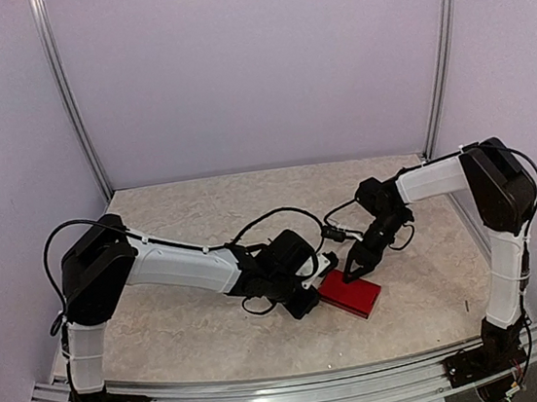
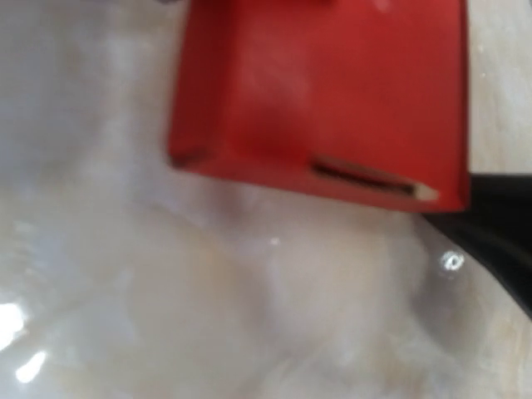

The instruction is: Fold the paper box

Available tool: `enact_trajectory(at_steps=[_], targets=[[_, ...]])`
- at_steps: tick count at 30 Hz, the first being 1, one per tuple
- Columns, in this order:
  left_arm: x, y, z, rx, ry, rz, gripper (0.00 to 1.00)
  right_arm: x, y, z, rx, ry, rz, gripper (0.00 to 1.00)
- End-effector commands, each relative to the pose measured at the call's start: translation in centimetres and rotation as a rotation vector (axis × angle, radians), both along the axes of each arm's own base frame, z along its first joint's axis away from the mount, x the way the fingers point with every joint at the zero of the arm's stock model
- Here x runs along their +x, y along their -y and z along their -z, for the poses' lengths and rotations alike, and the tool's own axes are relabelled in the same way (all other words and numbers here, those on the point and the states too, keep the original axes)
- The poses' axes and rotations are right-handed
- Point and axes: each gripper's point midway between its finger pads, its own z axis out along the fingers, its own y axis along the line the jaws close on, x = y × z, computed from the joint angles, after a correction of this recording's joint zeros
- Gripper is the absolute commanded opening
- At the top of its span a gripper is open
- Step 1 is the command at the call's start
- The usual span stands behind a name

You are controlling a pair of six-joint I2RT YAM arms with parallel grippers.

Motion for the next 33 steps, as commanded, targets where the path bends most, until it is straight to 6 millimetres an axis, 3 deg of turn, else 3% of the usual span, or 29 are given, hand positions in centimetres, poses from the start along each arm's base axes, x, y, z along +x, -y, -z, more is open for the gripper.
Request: enact_trajectory(at_steps=[1,8,14,19,23,27,28,32,33], targets=[[0.6,2.1,-0.1,-0.047,-0.002,0.036,0.06,-1.6,-0.5,1.1,0.005,-0.024,-0.04,0.33],[3.9,3.1,-0.4,-0.1,-0.007,-0.032,0.03,-3.7,-1.8,0.8,0.066,-0.006,-0.144,0.29],[7.1,3.0,-0.8,-0.153,-0.038,-0.207,0.01,-5.2,-2.7,0.5,0.089,0.018,-0.212,0.28],[8.1,2.6,-0.3,-0.151,-0.045,-0.263,0.01,-5.0,-2.7,0.5,0.082,0.016,-0.199,0.29],[8.7,0.9,-0.2,-0.112,-0.01,-0.292,0.04,-3.4,-2.3,-1.0,0.117,0.008,-0.141,0.31],[9.5,-1.6,-2.8,-0.096,0.074,-0.299,0.06,-0.6,-0.1,-3.9,0.134,0.067,-0.078,0.34],[9.8,-1.9,-4.5,-0.112,0.095,-0.293,0.07,0.3,0.6,-4.9,0.141,0.091,-0.056,0.37],[11.0,-2.9,-9.0,-0.115,0.125,-0.28,0.2,2.9,3.1,-9.3,0.164,0.19,0.011,0.48],[11.1,-3.2,-9.7,-0.1,0.137,-0.281,0.23,3.5,3.7,-10.9,0.171,0.235,0.025,0.57]])
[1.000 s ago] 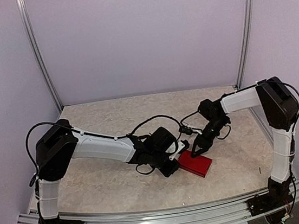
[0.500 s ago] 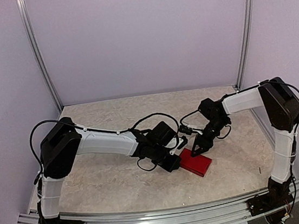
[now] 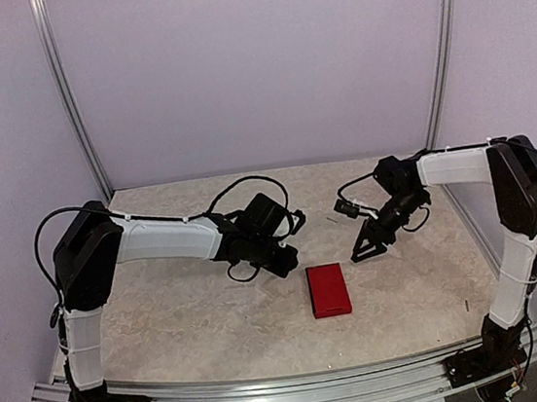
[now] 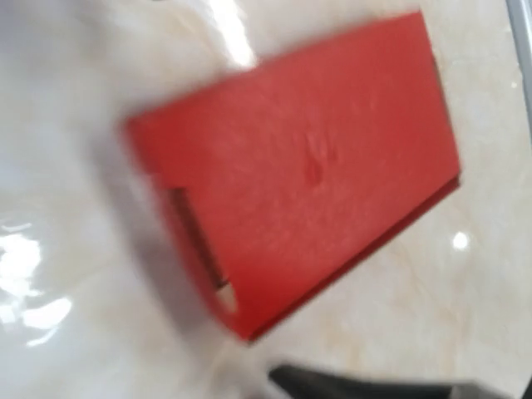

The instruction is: Fold the paper box

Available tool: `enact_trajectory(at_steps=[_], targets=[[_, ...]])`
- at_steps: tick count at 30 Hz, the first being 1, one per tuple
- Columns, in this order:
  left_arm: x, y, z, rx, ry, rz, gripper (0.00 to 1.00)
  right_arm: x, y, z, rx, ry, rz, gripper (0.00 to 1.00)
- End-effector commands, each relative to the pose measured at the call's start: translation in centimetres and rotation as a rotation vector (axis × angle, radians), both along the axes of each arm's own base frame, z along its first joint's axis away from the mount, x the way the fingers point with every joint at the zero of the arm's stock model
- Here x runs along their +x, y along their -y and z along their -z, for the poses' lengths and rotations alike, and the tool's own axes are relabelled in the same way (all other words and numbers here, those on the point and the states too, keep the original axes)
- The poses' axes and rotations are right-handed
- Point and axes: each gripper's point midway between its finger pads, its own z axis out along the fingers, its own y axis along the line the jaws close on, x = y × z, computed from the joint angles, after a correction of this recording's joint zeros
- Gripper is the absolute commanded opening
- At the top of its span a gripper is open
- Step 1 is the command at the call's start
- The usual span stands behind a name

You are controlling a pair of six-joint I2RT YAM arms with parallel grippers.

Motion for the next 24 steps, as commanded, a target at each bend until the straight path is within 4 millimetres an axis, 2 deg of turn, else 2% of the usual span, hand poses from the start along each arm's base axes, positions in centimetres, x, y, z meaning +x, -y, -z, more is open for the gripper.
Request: enact_trajectory(at_steps=[1,3,6,7,10,11,12,14,15,16,20,23,24], targets=[[2.5,-0.7,-8.0,-0.025,0.153,-0.015,0.26,2.6,2.4,-8.3,0.083,0.178,0.057,0.68],[2.4,-1.6,-9.5,-0.007,0.171,-0.027,0.31,3.3,3.4,-10.9,0.085,0.273,0.083,0.97],[2.3,-3.8,-10.9,0.025,0.184,-0.066,0.36,4.4,4.6,-14.5,0.062,0.44,0.168,1.0],[2.3,-4.9,-11.6,0.043,0.196,-0.092,0.37,5.4,5.2,-15.8,0.06,0.523,0.229,1.0],[2.7,-8.2,-14.6,0.054,0.258,-0.177,0.43,7.0,7.7,-19.5,0.062,0.738,0.44,1.0],[3.0,-9.7,-14.9,0.076,0.282,-0.22,0.46,7.8,9.1,-20.7,0.049,0.806,0.551,1.0],[3.2,-11.3,-16.6,0.066,0.323,-0.269,0.49,8.3,10.5,-21.7,0.038,0.859,0.659,1.0],[4.0,-14.7,-18.3,0.048,0.366,-0.378,0.62,8.4,12.1,-23.5,0.042,0.958,0.766,1.0],[4.3,-16.7,-19.8,0.014,0.39,-0.436,0.77,8.3,12.8,-23.9,0.039,0.995,0.799,1.0],[4.6,-18.2,-19.7,-0.007,0.388,-0.474,0.96,8.2,13.3,-24.3,0.049,1.022,0.84,1.0],[5.3,-24.4,-20.8,-0.164,0.359,-0.623,0.99,8.2,13.7,-22.2,0.034,1.003,0.864,1.0],[5.2,-27.2,-21.8,-0.224,0.405,-0.674,0.99,8.2,14.0,-20.5,0.027,0.991,0.89,0.99],[5.0,-27.7,-22.1,-0.23,0.424,-0.68,0.99,8.2,14.1,-20.6,0.035,1.007,0.894,0.99]])
